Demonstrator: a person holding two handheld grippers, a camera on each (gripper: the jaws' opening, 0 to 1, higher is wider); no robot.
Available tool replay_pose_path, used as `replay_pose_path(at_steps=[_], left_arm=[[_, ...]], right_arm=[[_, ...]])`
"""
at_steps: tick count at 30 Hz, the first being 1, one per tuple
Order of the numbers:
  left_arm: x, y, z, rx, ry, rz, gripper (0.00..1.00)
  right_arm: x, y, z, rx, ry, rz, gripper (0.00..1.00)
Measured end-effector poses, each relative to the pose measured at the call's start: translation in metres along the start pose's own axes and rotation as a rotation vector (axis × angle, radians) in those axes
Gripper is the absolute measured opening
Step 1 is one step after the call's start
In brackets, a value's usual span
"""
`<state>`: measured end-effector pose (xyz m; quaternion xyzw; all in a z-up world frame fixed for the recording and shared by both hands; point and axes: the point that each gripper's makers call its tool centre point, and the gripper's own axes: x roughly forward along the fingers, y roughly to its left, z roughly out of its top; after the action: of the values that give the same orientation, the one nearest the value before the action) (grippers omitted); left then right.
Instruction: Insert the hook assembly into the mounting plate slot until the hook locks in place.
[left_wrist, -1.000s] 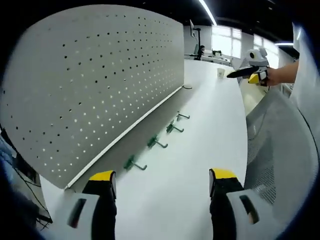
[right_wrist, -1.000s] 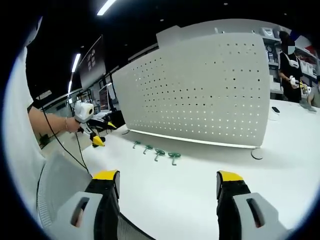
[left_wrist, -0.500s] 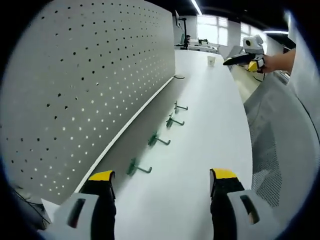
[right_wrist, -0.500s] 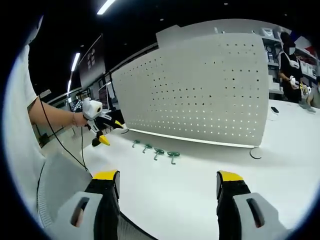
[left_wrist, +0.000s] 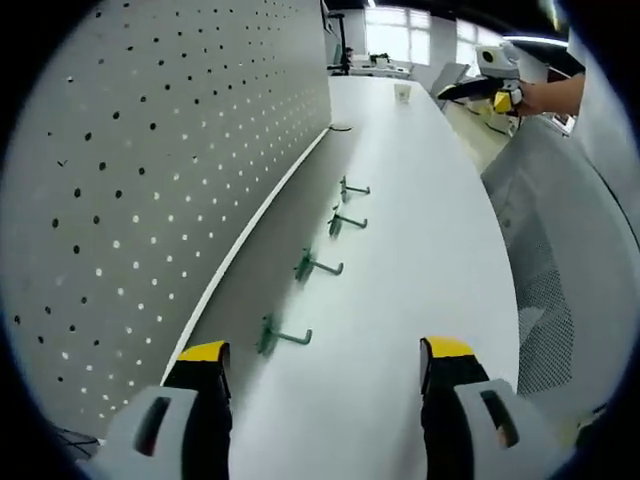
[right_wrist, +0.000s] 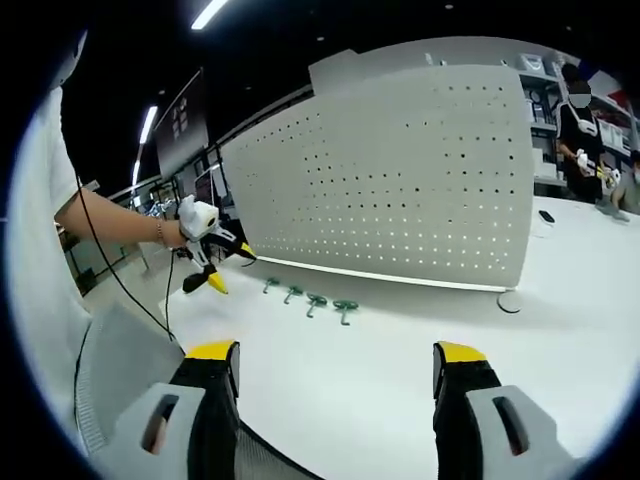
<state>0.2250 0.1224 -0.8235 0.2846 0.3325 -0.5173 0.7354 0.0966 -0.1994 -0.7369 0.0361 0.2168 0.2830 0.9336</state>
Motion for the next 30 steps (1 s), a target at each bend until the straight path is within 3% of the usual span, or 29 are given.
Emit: replay_pose_path(at_steps=[20, 22, 30], left_arm=[[0.027, 0.013, -0.016, 0.077, 0.111, -0.082, 0.78], [0.031, 0.013, -0.021, 0.102, 0.142, -0.096, 0.77], [0.039, 0.014, -0.019, 0.125, 0.159, -0.119, 0.76]], right_arm=[[0.002, 0.002, -0.004, 0.006, 0.01, 0.004, 0.77], [0.002, 0.002, -0.004, 0.007, 0.013, 0.004, 0.77], [0.0, 0.0, -0.006, 0.01, 0.017, -0.003, 0.77]])
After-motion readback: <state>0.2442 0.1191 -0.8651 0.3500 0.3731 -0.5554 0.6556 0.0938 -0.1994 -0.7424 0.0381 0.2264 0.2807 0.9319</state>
